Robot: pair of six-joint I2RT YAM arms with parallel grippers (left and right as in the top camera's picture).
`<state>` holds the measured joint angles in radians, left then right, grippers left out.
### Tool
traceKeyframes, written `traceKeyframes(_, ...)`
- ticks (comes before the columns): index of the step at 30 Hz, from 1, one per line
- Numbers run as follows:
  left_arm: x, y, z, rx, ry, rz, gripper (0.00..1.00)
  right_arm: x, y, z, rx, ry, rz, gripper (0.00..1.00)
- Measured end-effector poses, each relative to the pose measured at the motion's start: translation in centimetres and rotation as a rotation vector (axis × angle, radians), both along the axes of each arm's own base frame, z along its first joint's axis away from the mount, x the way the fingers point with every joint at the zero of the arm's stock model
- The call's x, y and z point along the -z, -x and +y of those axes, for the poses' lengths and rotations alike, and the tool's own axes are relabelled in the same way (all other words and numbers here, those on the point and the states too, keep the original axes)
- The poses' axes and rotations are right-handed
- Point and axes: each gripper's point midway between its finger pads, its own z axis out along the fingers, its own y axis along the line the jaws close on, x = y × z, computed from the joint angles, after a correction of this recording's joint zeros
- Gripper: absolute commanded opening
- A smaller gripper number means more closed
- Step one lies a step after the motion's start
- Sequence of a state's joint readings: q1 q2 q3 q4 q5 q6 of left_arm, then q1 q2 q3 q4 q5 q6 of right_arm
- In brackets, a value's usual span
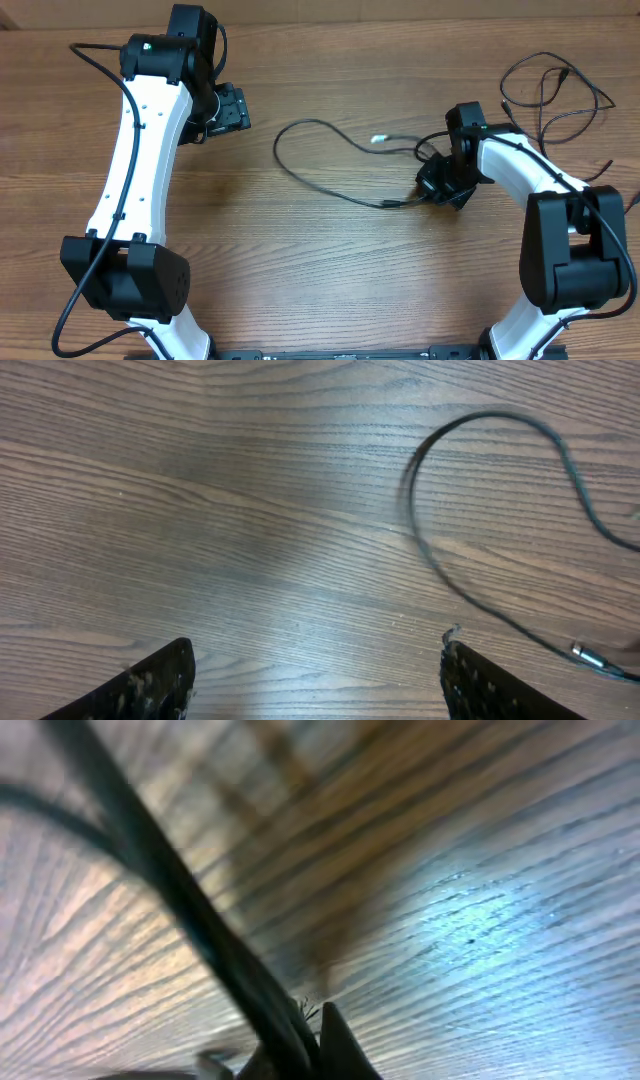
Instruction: Untangle cables
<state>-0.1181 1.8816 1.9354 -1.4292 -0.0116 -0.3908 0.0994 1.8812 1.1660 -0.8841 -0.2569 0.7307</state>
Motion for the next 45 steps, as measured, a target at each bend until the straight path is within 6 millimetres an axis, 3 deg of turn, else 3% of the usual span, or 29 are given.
traceKeyframes(5, 0.0, 0.0, 0.0, 0.0, 0.0, 0.001, 0.78, -3.5, -2.9, -0.3, -0.052, -0.001, -0.077, 0.04)
traceKeyframes(9, 0.0, 0.1, 0.0, 0.0, 0.0, 0.003, 0.78, -9.9, -7.3, -1.4, -0.13, 0.02, -0.231, 0.04)
traceKeyframes(12, 0.0, 0.1, 0.0, 0.0, 0.0, 0.004, 0.78, -15.2, -10.3, -3.4, -0.138, 0.077, -0.363, 0.04)
traceKeyframes(16, 0.0, 0.1, 0.0, 0.0, 0.0, 0.003, 0.78, -21.8, -13.0, -8.2, -0.067, 0.176, -0.524, 0.04)
traceKeyframes(19, 0.0, 0.1, 0.0, 0.0, 0.0, 0.003, 0.78, -25.1, -13.8, -13.1, 0.027, 0.249, -0.603, 0.04)
traceKeyframes(22, 0.0, 0.1, 0.0, 0.0, 0.0, 0.003, 0.78, -26.4, -13.6, -18.1, 0.129, 0.307, -0.637, 0.04)
traceKeyframes(25, 0.0, 0.1, 0.0, 0.0, 0.0, 0.003, 0.78, -26.4, -12.4, -22.8, 0.227, 0.349, -0.62, 0.05)
traceKeyframes(26, 0.0, 0.1, 0.0, 0.0, 0.0, 0.003, 0.79, -26.4, -11.7, -24.5, 0.263, 0.363, -0.61, 0.15)
traceKeyframes(28, 0.0, 0.1, 0.0, 0.0, 0.0, 0.003, 0.79, -26.2, -10.5, -27.0, 0.321, 0.38, -0.588, 0.59)
traceKeyframes(29, 0.0, 0.1, 0.0, 0.0, 0.0, 0.003, 0.78, -26.0, -9.6, -28.1, 0.347, 0.389, -0.568, 0.72)
traceKeyframes(30, 0.0, 0.1, 0.0, 0.0, 0.0, 0.003, 0.79, -25.9, -9.0, -28.9, 0.366, 0.393, -0.553, 0.82)
traceKeyframes(32, 0.0, 0.1, 0.0, 0.0, 0.0, 0.003, 0.78, -25.7, -8.0, -30.1, 0.396, 0.391, -0.535, 0.9)
traceKeyframes(35, 0.0, 0.0, 0.0, 0.0, 0.0, 0.002, 0.79, -25.6, -7.7, -30.1, 0.389, 0.348, -0.543, 0.91)
traceKeyframes(37, 0.0, 0.0, 0.0, 0.0, 0.0, -0.002, 0.79, -25.7, -8.1, -28.8, 0.331, 0.277, -0.571, 0.91)
traceKeyframes(41, 0.0, -0.1, 0.0, 0.001, 0.001, -0.006, 0.79, -25.9, -8.9, -24.1, 0.152, 0.118, -0.615, 0.94)
traceKeyframes(45, -0.3, -1.5, -1.0, 0.051, 0.021, -0.064, 0.84, -25.8, -9.7, -17.7, -0.083, 0.032, -0.626, 1.0)
